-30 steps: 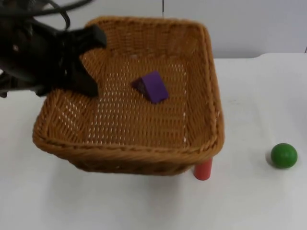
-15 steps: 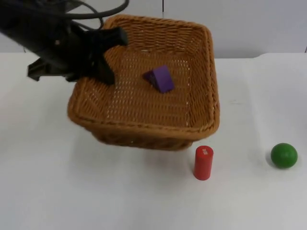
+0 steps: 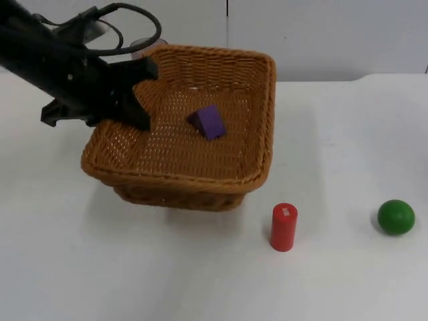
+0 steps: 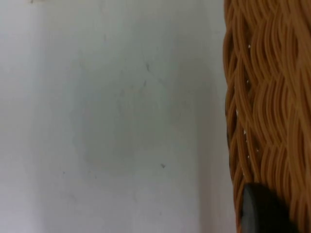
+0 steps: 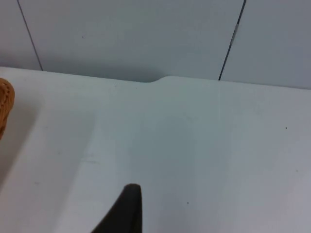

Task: Pick up the basket with the left hand and place the triangular block into the basket with the right hand.

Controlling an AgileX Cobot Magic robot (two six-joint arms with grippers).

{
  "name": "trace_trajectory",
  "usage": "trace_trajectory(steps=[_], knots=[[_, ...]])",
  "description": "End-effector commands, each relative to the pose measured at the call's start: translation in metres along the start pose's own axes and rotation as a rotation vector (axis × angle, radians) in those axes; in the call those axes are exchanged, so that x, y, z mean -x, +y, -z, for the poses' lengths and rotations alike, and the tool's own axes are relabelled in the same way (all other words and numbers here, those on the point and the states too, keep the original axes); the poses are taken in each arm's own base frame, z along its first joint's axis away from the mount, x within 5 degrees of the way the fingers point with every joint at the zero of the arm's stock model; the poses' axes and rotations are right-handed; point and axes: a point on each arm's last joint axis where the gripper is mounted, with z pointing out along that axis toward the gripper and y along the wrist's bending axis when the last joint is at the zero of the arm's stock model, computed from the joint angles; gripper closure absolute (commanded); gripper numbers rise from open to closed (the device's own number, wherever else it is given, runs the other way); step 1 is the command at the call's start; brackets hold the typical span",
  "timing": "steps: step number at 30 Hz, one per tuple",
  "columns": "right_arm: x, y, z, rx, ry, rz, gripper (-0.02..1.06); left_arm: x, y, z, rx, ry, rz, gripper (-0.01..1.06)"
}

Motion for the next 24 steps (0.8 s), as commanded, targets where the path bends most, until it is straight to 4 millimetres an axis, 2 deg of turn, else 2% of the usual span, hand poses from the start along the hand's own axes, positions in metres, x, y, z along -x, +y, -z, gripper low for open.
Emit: trace_trajectory(steps=[1, 6, 16, 24], knots=[[0.001, -0.001, 0.004, -0.002, -0.029, 0.009, 0.0, 0.004, -0.001, 0.001, -0.024, -0.017, 0.013, 1.04], [0.001, -0.001, 0.004, -0.003, -0.027, 0.014, 0.0, -0.001, 0.008, -0.011, -0.008, 0.008, -0.031, 1.04], [0.001, -0.002, 0.004, -0.017, -0.028, 0.034, 0.0, -0.013, 0.02, -0.038, -0.047, 0.065, -0.015, 1.04], [0.001, -0.003, 0.004, -0.019, -0.028, 0.036, 0.0, -0.01, 0.037, -0.038, -0.025, 0.038, 0.037, 1.04]])
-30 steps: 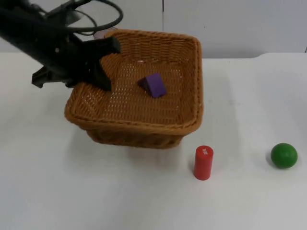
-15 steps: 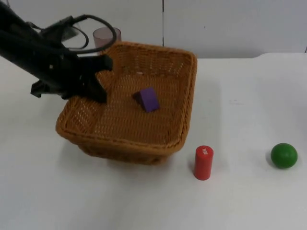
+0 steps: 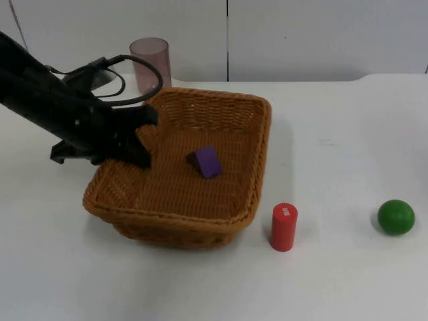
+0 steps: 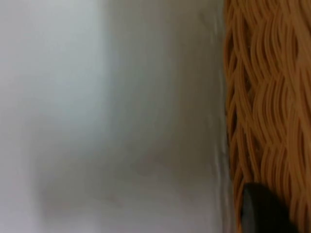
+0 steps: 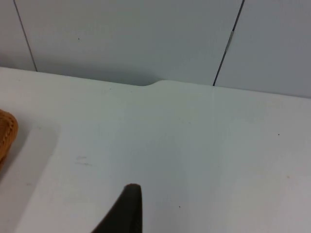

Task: Pick up the basket with the left hand and place the triangular block into the basket with the right hand.

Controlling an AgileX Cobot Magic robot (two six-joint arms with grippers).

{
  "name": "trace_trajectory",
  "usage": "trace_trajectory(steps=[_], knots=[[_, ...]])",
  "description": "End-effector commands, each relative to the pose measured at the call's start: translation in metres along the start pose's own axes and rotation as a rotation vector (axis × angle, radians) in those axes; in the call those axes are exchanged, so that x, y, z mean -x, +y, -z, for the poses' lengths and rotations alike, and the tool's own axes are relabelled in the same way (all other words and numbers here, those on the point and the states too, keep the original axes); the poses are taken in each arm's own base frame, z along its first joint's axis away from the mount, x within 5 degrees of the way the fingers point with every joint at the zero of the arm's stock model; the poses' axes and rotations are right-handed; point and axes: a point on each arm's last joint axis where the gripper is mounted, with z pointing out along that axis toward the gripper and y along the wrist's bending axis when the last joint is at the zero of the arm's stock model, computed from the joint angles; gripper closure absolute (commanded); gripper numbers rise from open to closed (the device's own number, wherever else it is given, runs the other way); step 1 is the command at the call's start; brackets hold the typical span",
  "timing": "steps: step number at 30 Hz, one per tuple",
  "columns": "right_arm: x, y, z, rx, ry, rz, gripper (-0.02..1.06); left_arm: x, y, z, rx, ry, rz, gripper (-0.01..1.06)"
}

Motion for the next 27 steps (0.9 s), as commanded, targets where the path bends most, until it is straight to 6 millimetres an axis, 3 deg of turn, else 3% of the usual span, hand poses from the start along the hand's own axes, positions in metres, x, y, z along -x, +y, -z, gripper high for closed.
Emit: trace_trajectory(steps=[1, 7, 9, 11, 12, 14, 16, 17, 20, 27], knots=[[0.0, -0.001, 0.004, -0.006, -0.019, 0.006, 0.0, 0.007, 0.001, 0.007, -0.018, -0.034, 0.033, 1.04], [0.001, -0.001, 0.004, -0.006, -0.025, 0.006, 0.0, 0.006, 0.002, 0.008, -0.027, -0.026, 0.034, 1.03], [0.001, -0.001, 0.004, -0.005, -0.027, 0.007, 0.0, 0.006, 0.002, 0.008, -0.021, -0.026, 0.028, 0.96], [0.001, -0.001, 0.004, -0.005, -0.029, 0.007, 0.0, 0.006, 0.003, 0.008, -0.012, -0.025, 0.018, 0.81], [0.001, -0.001, 0.004, -0.005, -0.029, 0.007, 0.0, 0.006, 0.003, 0.008, -0.012, -0.025, 0.018, 0.81], [0.001, -0.001, 0.004, -0.005, -0.029, 0.007, 0.0, 0.006, 0.003, 0.008, -0.012, -0.024, 0.016, 0.64], [0.001, -0.001, 0.004, -0.005, -0.029, 0.007, 0.0, 0.006, 0.003, 0.008, -0.013, -0.022, 0.018, 0.4], [0.001, -0.001, 0.004, -0.005, -0.029, 0.007, 0.0, 0.006, 0.003, 0.008, -0.013, -0.022, 0.018, 0.4], [0.001, -0.001, 0.004, -0.005, -0.028, 0.013, 0.0, 0.003, 0.0, 0.008, -0.045, 0.006, 0.029, 0.0], [0.001, -0.001, 0.004, -0.005, -0.028, 0.013, 0.0, 0.005, -0.004, 0.017, -0.021, 0.012, 0.056, 0.0]])
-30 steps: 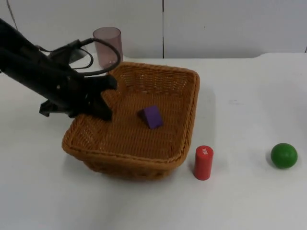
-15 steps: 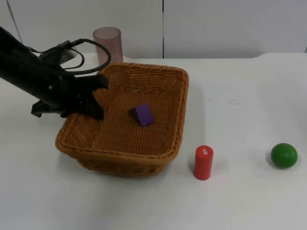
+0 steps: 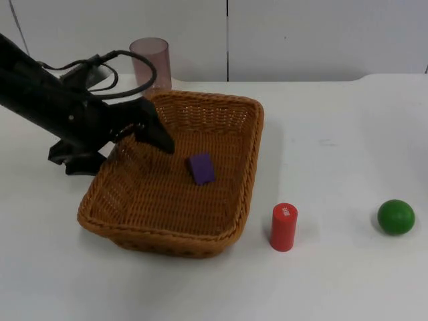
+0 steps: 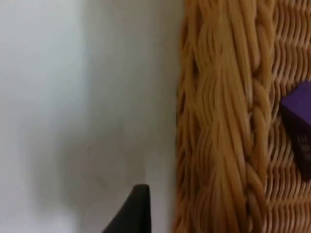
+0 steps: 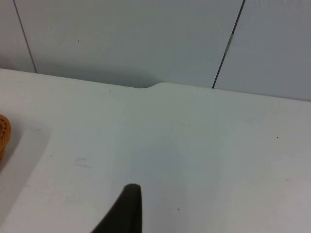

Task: Pick up the basket with the left hand and place the triangular block into the basket with the right hand.

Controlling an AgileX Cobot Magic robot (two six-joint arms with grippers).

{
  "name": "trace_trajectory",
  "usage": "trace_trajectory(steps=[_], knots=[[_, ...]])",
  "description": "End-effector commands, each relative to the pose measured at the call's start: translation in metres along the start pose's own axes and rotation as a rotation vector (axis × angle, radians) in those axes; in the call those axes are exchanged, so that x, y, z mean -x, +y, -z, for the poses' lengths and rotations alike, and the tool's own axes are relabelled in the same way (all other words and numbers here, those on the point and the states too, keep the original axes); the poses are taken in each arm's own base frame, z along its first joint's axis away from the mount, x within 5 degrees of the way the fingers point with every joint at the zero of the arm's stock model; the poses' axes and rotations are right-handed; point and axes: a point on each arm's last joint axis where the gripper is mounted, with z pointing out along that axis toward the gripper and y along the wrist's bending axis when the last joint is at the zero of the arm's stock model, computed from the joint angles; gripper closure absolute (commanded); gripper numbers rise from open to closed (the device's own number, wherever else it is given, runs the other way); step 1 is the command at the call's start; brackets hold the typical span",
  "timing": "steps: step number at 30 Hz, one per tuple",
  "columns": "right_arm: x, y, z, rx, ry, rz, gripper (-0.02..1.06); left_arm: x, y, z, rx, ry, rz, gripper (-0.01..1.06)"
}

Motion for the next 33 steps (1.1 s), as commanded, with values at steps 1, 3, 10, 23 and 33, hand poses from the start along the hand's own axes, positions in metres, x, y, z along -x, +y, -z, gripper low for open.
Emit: trace_trajectory(steps=[1, 3, 10, 23, 33], knots=[[0.0, -0.001, 0.004, -0.005, -0.022, 0.008, 0.0, 0.005, -0.004, 0.012, 0.03, -0.025, -0.008, 0.0], [0.0, -0.001, 0.004, -0.004, -0.022, 0.006, 0.0, 0.009, -0.007, 0.026, 0.099, -0.044, -0.059, 0.0], [0.0, -0.001, 0.004, 0.003, -0.02, -0.008, 0.0, 0.017, -0.024, 0.088, 0.306, -0.139, -0.134, 0.0], [-0.003, 0.0, 0.004, 0.01, 0.01, -0.061, 0.0, -0.041, -0.075, 0.221, 0.393, -0.568, -0.275, 0.0], [-0.003, 0.0, 0.004, 0.006, 0.013, -0.082, 0.0, -0.074, -0.102, 0.3, 0.524, -0.817, -0.434, 0.0]])
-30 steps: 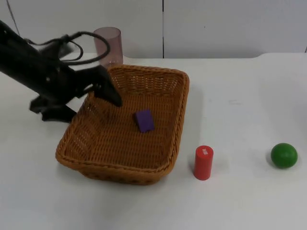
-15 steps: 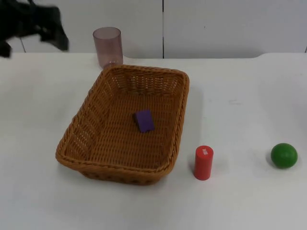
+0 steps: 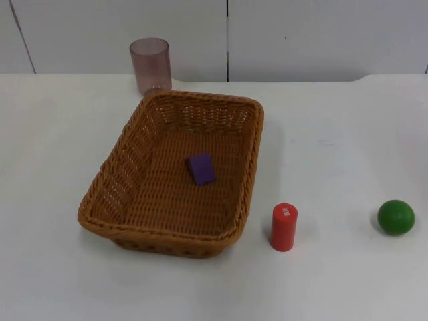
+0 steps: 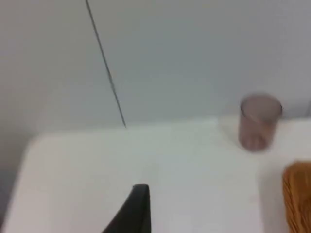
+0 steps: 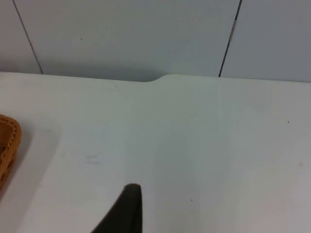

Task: Pick up the basket with the left hand and place the triangular block into the basket with the right hand.

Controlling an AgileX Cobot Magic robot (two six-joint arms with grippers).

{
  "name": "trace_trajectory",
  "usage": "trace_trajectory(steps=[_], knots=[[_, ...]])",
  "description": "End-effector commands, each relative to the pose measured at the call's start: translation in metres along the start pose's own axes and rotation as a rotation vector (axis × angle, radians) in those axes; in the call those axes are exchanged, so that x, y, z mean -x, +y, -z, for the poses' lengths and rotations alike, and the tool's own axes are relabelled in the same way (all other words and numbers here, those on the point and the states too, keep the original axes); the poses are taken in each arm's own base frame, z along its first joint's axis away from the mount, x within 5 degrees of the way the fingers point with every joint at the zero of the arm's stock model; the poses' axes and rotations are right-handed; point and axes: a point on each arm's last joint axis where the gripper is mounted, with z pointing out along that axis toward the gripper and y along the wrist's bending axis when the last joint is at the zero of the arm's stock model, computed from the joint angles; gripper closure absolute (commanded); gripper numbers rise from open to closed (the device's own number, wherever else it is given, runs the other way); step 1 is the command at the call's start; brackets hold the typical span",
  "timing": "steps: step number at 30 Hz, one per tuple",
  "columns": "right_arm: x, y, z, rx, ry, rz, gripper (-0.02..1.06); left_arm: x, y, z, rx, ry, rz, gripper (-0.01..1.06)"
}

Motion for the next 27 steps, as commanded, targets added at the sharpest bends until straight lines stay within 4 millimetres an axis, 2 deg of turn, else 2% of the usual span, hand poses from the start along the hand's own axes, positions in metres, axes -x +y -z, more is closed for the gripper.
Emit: trace_trajectory(steps=[1, 5, 13, 19, 22, 25, 26, 27], knots=[[-0.001, -0.002, 0.004, -0.012, -0.012, 0.003, 0.0, 0.006, 0.003, 0.018, 0.021, -0.059, -0.02, 0.0], [0.001, -0.004, 0.004, -0.034, -0.032, 0.035, 0.0, 0.012, 0.005, 0.045, 0.025, -0.141, -0.008, 0.0], [0.013, -0.001, 0.005, -0.005, -0.16, 0.032, 0.0, 0.019, 0.007, 0.06, 0.043, -0.225, -0.05, 0.0], [0.017, -0.001, 0.006, 0.002, -0.207, 0.02, 0.0, 0.018, 0.006, 0.062, 0.017, -0.217, 0.009, 0.0], [0.023, 0.0, 0.015, 0.021, -0.288, 0.003, 0.0, 0.016, 0.005, 0.062, 0.008, -0.197, 0.033, 0.0], [0.036, -0.001, 0.044, 0.058, -0.509, -0.051, 0.0, 0.016, 0.005, 0.061, 0.005, -0.192, 0.039, 0.0], [0.036, -0.001, 0.044, 0.058, -0.509, -0.051, 0.0, 0.016, 0.005, 0.061, 0.005, -0.192, 0.039, 0.0], [0.038, -0.002, 0.057, 0.062, -0.574, -0.048, 0.0, 0.016, 0.005, 0.064, 0.006, -0.199, 0.039, 0.0]])
